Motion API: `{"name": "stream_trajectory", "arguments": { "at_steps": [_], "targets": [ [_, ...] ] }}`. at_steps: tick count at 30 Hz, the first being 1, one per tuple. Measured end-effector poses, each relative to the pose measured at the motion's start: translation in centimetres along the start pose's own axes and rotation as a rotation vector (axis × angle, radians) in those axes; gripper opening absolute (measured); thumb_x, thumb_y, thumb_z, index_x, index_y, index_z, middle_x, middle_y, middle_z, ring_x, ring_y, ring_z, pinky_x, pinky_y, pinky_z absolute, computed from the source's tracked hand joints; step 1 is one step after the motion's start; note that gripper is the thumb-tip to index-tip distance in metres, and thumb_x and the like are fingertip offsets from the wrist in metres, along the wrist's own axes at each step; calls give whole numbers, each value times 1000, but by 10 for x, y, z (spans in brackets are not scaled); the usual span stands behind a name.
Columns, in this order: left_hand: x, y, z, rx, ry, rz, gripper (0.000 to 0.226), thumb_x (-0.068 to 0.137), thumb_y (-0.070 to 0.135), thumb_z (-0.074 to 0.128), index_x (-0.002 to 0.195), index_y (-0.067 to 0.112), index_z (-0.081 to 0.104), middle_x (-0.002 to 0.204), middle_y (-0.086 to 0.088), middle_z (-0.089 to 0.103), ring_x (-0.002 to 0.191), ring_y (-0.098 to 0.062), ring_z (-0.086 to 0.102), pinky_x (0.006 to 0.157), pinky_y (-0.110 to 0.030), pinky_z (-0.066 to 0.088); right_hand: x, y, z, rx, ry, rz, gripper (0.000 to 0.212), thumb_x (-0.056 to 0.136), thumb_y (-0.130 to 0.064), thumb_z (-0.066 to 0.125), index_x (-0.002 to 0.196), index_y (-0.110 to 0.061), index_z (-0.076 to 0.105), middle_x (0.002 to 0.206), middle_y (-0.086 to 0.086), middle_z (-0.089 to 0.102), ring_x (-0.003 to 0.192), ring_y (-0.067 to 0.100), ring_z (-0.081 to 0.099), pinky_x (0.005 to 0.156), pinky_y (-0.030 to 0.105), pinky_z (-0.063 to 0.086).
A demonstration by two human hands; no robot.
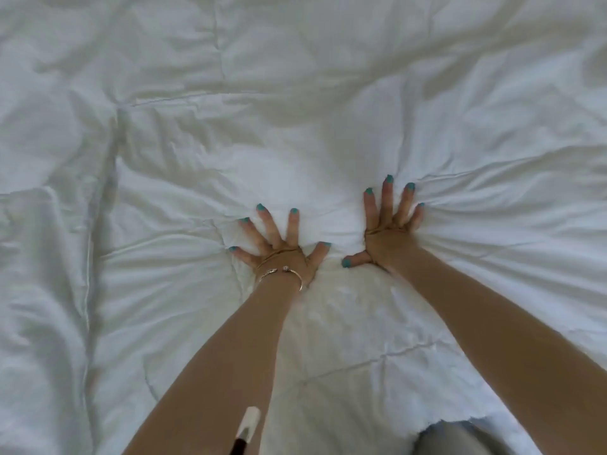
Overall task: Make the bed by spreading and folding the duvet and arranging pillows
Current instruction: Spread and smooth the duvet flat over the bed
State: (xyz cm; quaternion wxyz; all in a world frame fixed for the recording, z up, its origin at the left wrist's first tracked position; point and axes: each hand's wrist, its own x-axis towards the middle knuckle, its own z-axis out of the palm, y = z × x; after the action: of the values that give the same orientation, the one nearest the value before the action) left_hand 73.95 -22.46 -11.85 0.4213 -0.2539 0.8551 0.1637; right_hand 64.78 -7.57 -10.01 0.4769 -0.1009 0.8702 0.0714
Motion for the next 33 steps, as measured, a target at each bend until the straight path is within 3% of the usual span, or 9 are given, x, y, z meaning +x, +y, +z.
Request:
{"name": "stream_trajectory", "arguments": {
  "at_steps": [5,15,20,22,24,27,28,31,33],
  "targets": [
    [4,-8,7,-15,56,81,84,78,84,14,119,42,-46,130,-9,-58,118,-40,-51,93,-75,-19,-3,-7,8,5,114,41,147,51,-86,63,102,-30,-63,137,10,-57,130,49,-40,103,65,-21],
    [9,-11,20,-60,255,171,86,79,83,11,135,40,-38,141,-12,-50,129,-43,-43,94,-75,-19,-5,-7,22,-32,251,51,142,51,-85,63,108,-35,-57,144,5,-51,133,43,-40,108,63,-17],
    [0,-12,18,-53,294,185,89,79,82,17,139,40,-34,145,-11,-46,131,-42,-41,94,-72,-23,-15,-2,31,-22,359,29,140,54,-84,62,131,-38,-47,148,0,-46,138,38,-36,110,62,-14],
    [-17,-21,11,-44,271,234,88,82,79,22,142,41,-29,147,-8,-43,133,-40,-40,98,-68,-24,-29,1,36,-12,366,18,131,61,-83,57,138,-39,-40,152,-1,-41,141,34,-32,113,60,-11],
    [-38,-47,7,-26,280,391,77,91,65,29,148,40,-16,154,-3,-33,140,-34,-32,108,-59,-19,-46,1,51,71,427,5,113,75,-79,48,146,-36,-29,157,0,-31,146,29,-23,117,54,-5],
    [-89,-127,22,50,421,568,58,100,40,29,152,37,3,161,3,-11,148,-21,-12,117,-43,-10,-81,-34,94,233,549,-10,70,100,-47,31,153,-30,-11,162,-2,-13,150,24,-7,119,53,4],
    [-108,-156,34,60,487,533,57,101,37,30,152,37,4,161,3,-8,148,-20,-10,116,-42,-12,-95,-56,107,259,543,-42,65,101,-41,30,154,-33,-8,162,-4,-12,150,25,-6,118,55,5],
    [-158,-236,64,37,576,251,59,100,40,31,150,42,-2,161,1,-7,147,-24,-12,114,-44,-16,-140,-131,127,213,388,-254,71,97,-52,37,148,-50,-12,160,-14,-16,148,29,-13,115,56,-3],
    [-185,-282,73,8,598,86,64,99,43,36,149,42,-3,161,0,-5,147,-28,-12,116,-49,-11,-163,-173,127,182,331,-408,76,96,-51,42,147,-51,-14,162,-11,-11,149,26,-7,118,54,0]
  ]
}}
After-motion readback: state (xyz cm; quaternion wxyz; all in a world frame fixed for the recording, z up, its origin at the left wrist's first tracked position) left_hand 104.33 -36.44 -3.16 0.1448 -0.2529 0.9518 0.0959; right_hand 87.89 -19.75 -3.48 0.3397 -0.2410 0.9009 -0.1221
